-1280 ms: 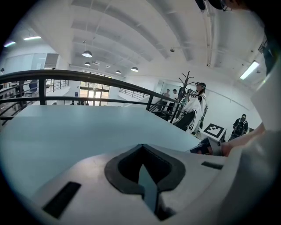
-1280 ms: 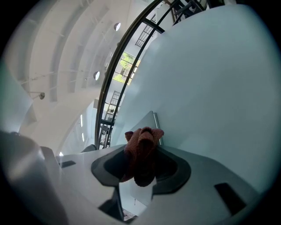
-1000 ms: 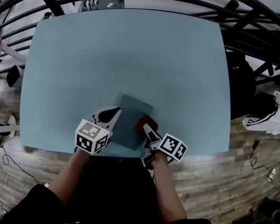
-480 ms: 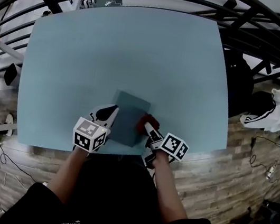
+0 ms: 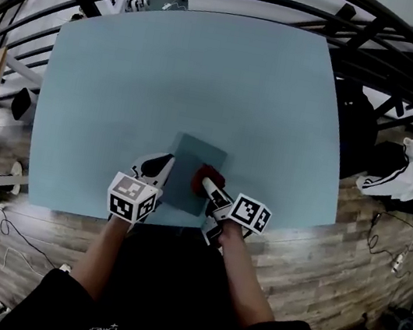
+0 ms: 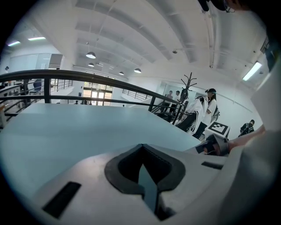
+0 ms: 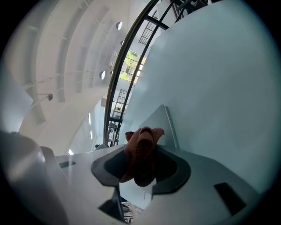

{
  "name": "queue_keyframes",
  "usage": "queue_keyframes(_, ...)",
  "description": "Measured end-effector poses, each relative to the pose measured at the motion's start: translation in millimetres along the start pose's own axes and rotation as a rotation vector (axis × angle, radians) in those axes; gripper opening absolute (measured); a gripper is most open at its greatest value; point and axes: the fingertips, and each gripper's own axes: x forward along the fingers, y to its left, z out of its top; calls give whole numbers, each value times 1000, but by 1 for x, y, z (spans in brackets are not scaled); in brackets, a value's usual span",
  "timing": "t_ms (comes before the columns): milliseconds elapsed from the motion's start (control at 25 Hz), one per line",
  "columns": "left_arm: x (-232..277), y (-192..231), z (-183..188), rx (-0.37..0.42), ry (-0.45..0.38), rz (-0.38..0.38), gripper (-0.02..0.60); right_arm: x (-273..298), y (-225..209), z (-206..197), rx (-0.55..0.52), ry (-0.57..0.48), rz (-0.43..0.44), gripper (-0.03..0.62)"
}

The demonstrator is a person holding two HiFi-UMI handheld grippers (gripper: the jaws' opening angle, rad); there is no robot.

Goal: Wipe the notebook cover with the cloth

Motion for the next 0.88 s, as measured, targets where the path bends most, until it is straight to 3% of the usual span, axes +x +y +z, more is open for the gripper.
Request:
queue_keyframes(400,-31,25,-3,-27,-8,78,6,44,31,-38,-13,103,57,149)
queue_keyframes(880,-46,42,-12,-52,-4,116,6,71,39,-60,-15,163,54,149)
